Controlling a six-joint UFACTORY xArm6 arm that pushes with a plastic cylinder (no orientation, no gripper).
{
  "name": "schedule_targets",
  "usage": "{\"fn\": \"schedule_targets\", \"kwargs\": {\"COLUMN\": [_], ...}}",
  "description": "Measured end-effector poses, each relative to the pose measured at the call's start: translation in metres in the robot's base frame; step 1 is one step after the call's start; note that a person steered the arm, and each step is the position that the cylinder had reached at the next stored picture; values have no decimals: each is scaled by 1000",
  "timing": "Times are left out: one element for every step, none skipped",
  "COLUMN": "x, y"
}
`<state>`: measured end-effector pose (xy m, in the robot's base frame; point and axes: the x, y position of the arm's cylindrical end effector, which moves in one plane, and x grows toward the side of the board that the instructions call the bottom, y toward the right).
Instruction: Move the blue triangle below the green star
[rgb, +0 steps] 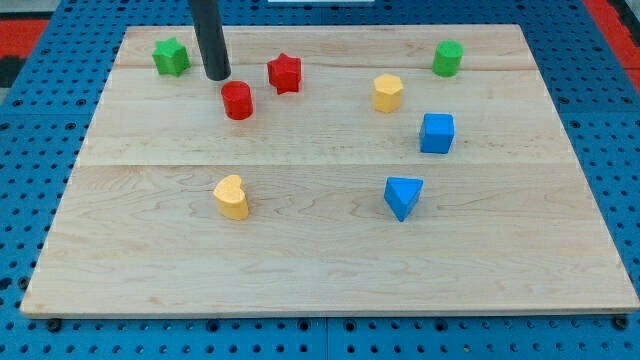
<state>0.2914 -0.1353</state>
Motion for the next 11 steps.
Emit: {"fn": "schedule_targets", "kwargs": {"x": [0, 5, 47, 64, 101, 103, 99, 149, 202, 206, 194], "y": [1, 1, 16, 40, 87, 94, 158, 235, 269, 237, 155]}}
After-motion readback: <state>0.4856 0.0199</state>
